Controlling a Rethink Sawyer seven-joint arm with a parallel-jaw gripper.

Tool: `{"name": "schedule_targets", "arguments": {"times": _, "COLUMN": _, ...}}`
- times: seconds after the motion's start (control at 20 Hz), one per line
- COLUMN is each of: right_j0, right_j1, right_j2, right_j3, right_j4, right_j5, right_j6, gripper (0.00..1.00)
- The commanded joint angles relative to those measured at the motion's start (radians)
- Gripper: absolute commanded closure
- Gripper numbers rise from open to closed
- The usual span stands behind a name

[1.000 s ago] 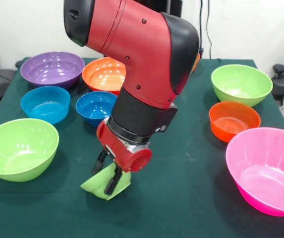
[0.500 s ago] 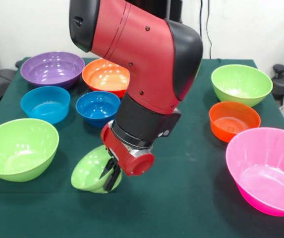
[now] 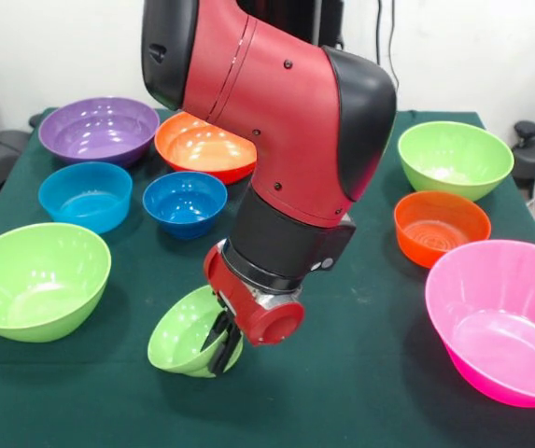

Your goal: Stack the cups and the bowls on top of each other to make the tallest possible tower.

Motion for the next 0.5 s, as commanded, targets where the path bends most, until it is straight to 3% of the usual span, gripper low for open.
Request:
{"name": "schedule_targets", "arguments": {"times": 0.05, "right_j0": 0.020, "right_j1": 0.039, "right_j2": 0.032, "right_j3": -0.053, "right_j4": 0.064, "right_j5": 0.152, "right_j6": 0.157, "gripper": 1.00}}
{"name": "schedule_targets", "arguments": {"times": 0.25, "right_j0": 0.024, "right_j1": 0.095, "right_j2": -0.013, "right_j3": -0.123, "right_j4": 0.096, "right_j5": 0.210, "right_j6": 0.171, "gripper": 1.00}}
{"name": "schedule_targets", "arguments": {"times": 0.5, "right_j0": 0.014, "right_j1": 0.201, "right_j2": -0.099, "right_j3": -0.282, "right_j4": 0.143, "right_j5": 0.350, "right_j6": 0.208, "gripper": 1.00}}
